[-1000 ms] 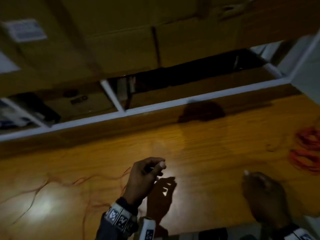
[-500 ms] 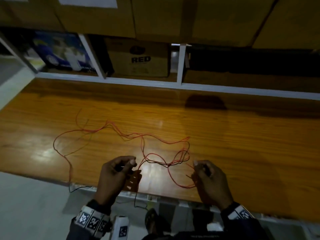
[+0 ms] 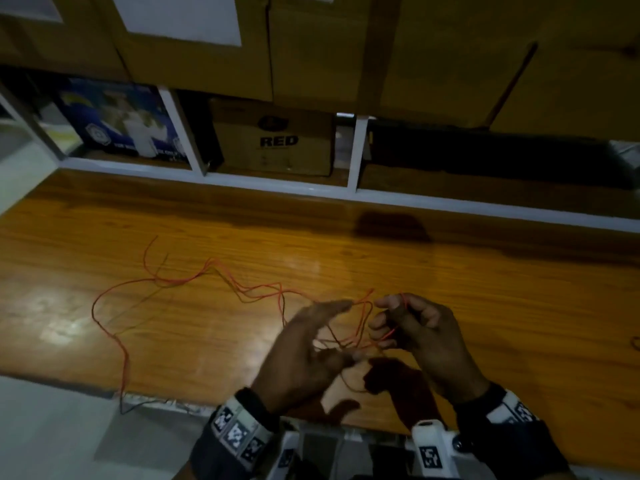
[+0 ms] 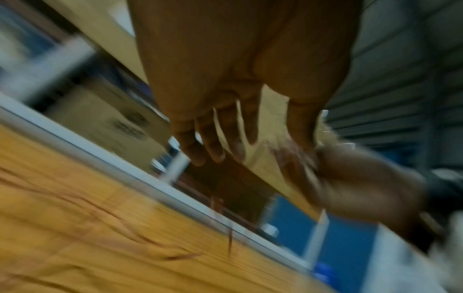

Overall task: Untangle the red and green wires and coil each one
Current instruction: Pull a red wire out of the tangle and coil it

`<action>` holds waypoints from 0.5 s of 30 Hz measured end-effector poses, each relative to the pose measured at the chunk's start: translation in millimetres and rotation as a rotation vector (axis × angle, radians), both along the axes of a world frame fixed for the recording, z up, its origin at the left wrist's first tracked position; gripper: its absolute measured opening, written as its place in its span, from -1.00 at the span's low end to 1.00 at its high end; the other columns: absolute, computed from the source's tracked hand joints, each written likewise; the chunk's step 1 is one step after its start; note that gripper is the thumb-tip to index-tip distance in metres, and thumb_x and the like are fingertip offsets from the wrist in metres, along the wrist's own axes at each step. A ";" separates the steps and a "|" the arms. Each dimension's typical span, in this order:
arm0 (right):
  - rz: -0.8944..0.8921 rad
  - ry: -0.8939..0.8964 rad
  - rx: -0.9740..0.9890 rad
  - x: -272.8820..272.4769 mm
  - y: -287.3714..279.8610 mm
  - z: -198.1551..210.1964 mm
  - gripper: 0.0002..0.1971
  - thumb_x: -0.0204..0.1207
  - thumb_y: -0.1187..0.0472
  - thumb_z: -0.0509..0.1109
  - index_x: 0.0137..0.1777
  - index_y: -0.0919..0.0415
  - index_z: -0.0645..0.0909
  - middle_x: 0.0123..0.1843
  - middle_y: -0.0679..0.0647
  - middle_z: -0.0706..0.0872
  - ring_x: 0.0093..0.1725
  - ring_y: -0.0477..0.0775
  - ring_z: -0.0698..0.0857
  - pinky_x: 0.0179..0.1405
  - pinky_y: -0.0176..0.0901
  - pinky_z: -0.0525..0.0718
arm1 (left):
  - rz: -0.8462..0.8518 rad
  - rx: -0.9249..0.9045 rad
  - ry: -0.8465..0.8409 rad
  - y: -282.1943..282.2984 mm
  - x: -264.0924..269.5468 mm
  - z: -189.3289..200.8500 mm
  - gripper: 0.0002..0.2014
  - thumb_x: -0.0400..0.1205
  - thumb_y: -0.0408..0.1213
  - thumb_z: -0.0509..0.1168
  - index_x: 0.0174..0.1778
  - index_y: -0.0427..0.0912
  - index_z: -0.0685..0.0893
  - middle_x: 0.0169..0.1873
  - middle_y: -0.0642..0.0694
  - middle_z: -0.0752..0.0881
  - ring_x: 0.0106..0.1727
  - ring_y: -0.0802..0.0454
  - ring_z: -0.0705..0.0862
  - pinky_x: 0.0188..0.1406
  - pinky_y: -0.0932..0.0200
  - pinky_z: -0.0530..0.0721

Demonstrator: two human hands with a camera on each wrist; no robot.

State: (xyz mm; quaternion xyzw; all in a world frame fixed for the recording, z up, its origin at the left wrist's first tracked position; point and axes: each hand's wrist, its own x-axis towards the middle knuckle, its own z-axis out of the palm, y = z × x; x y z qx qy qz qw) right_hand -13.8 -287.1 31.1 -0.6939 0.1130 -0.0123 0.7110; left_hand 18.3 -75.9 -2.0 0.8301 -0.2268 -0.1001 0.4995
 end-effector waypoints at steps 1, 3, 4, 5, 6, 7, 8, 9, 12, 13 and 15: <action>-0.003 -0.010 0.058 2.9 -1.3 10.4 -0.70 0.62 0.10 0.36 0.13 0.34 0.74 -0.15 0.26 0.84 -0.19 0.20 0.83 -0.23 -0.07 0.81 | -0.074 -0.012 0.016 -12.8 1.4 0.5 -0.44 0.56 0.12 0.53 0.50 0.22 0.62 0.38 0.31 0.65 0.39 0.42 0.56 0.20 0.49 0.58; -0.073 -0.062 0.174 7.1 -8.8 32.3 -0.72 0.59 0.15 0.37 0.12 0.37 0.71 -0.14 0.25 0.82 -0.18 0.19 0.83 -0.25 -0.11 0.81 | -0.132 -0.063 0.035 -34.3 7.3 -4.5 -0.73 0.65 -0.02 0.49 0.25 0.09 0.79 0.08 0.21 0.83 0.16 0.31 0.74 0.13 0.25 0.71; -0.145 -0.096 0.231 8.3 -17.2 44.1 -0.75 0.58 0.18 0.37 0.11 0.36 0.70 -0.14 0.24 0.82 -0.16 0.17 0.83 -0.24 -0.12 0.82 | -0.121 -0.096 0.068 -39.3 12.4 -9.3 -0.88 0.69 -0.11 0.45 0.10 0.05 0.83 -0.07 0.17 0.85 0.01 0.25 0.79 0.03 0.16 0.73; -0.232 -0.126 0.286 8.9 -29.7 55.8 -0.78 0.59 0.19 0.36 0.11 0.33 0.69 -0.12 0.21 0.82 -0.11 0.16 0.84 -0.20 -0.12 0.83 | -0.085 -0.117 0.086 -40.4 20.2 -15.2 -0.91 0.72 -0.15 0.42 -0.01 0.07 0.85 -0.15 0.17 0.84 -0.07 0.22 0.79 -0.06 0.17 0.72; -0.315 -0.158 0.325 8.0 -45.1 66.4 -0.78 0.60 0.18 0.36 0.12 0.30 0.68 -0.10 0.19 0.83 -0.05 0.15 0.85 -0.15 -0.11 0.84 | -0.036 -0.129 0.070 -38.5 30.0 -20.7 -0.87 0.72 -0.16 0.41 -0.08 0.13 0.84 -0.16 0.20 0.83 -0.08 0.22 0.77 -0.10 0.21 0.68; -0.384 -0.183 0.348 5.0 -61.7 74.5 -0.76 0.60 0.14 0.36 0.14 0.28 0.68 -0.08 0.17 0.83 0.02 0.15 0.86 -0.10 -0.09 0.85 | 0.013 -0.111 0.029 -34.1 40.4 -24.1 -0.85 0.72 -0.14 0.42 -0.11 0.20 0.83 -0.13 0.24 0.80 -0.05 0.23 0.76 -0.10 0.24 0.65; -0.436 -0.189 0.348 0.7 -75.6 81.3 -0.72 0.59 0.10 0.36 0.16 0.28 0.67 -0.06 0.16 0.85 0.06 0.15 0.86 -0.09 -0.08 0.85 | 0.049 -0.083 -0.017 -28.6 51.2 -27.2 -0.86 0.70 -0.10 0.43 -0.13 0.25 0.81 -0.12 0.28 0.78 -0.01 0.23 0.74 -0.08 0.23 0.62; -0.473 -0.172 0.325 -4.6 -85.9 84.9 -0.68 0.57 0.06 0.37 0.19 0.27 0.68 -0.05 0.17 0.86 0.08 0.16 0.87 -0.11 -0.08 0.86 | 0.059 -0.047 -0.069 -23.6 61.0 -27.8 -0.89 0.69 -0.03 0.43 -0.13 0.27 0.80 -0.10 0.30 0.76 0.03 0.24 0.71 -0.05 0.22 0.61; -0.538 -0.060 0.161 -15.7 -91.5 74.7 -0.60 0.53 0.03 0.41 0.31 0.17 0.67 0.02 0.21 0.87 0.01 0.18 0.88 -0.19 -0.09 0.86 | -0.036 0.109 -0.278 -24.0 84.9 -22.7 -0.75 0.70 0.18 0.28 0.05 0.24 0.83 0.05 0.40 0.70 0.20 0.33 0.59 0.10 0.24 0.57; -0.567 -0.011 0.085 -17.0 -89.3 65.4 -0.53 0.54 0.04 0.45 0.44 0.10 0.60 0.11 0.20 0.86 0.00 0.18 0.88 -0.14 -0.02 0.86 | -0.060 0.116 -0.301 -28.5 88.9 -17.9 -0.70 0.70 0.20 0.25 0.11 0.22 0.84 0.06 0.40 0.69 0.20 0.36 0.57 0.10 0.27 0.56; -0.677 0.123 -0.165 -18.9 -84.6 49.5 -0.20 0.54 0.03 0.52 0.73 -0.11 0.22 0.48 0.13 0.67 0.20 0.18 0.79 0.19 0.22 0.76 | -0.063 0.080 -0.323 -37.1 91.8 -11.1 -0.65 0.69 0.24 0.23 0.13 0.20 0.85 -0.06 0.36 0.70 0.08 0.37 0.58 -0.02 0.30 0.54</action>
